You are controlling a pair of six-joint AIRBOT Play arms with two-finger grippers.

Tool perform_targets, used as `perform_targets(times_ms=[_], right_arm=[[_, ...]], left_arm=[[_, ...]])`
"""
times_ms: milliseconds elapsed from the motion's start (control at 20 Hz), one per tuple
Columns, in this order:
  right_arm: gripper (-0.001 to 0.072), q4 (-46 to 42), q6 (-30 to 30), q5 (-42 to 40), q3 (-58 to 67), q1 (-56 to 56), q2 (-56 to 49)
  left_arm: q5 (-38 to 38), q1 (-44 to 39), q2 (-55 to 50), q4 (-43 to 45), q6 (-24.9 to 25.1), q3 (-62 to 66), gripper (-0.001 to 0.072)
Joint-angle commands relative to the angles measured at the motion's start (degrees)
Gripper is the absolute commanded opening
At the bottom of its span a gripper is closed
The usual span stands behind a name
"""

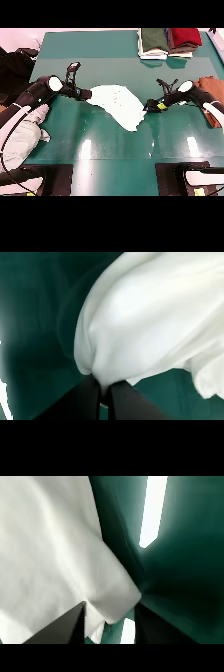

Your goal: Fold the shirts.

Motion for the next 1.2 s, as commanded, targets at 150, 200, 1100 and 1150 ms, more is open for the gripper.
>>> perform_targets(times_ms=[150, 200, 1100, 1150], right_arm=[[0.0016, -0.59, -2.23, -1.03, 8.70, 1.03, 0.83], [0.0016, -1.90, -2.21, -0.02, 11.54, 0.22, 3.91], [0.0014, -11.47, 1.03, 17.18, 26.43, -7.13, 29.90], [0.0014, -14.03, 1.55, 17.18, 22.86, -6.56, 29.90]], left_arm=[[-2.43, 0.02, 2.60, 3.54, 0.02, 4.68, 0.0024], [-2.84, 0.02, 5.11, 6.64, 0.02, 7.78, 0.0024], [-21.92, -9.46, 14.38, 13.25, 8.63, 21.24, 0.0024], [-22.34, -10.88, 12.55, 13.22, 8.63, 17.35, 0.0024]])
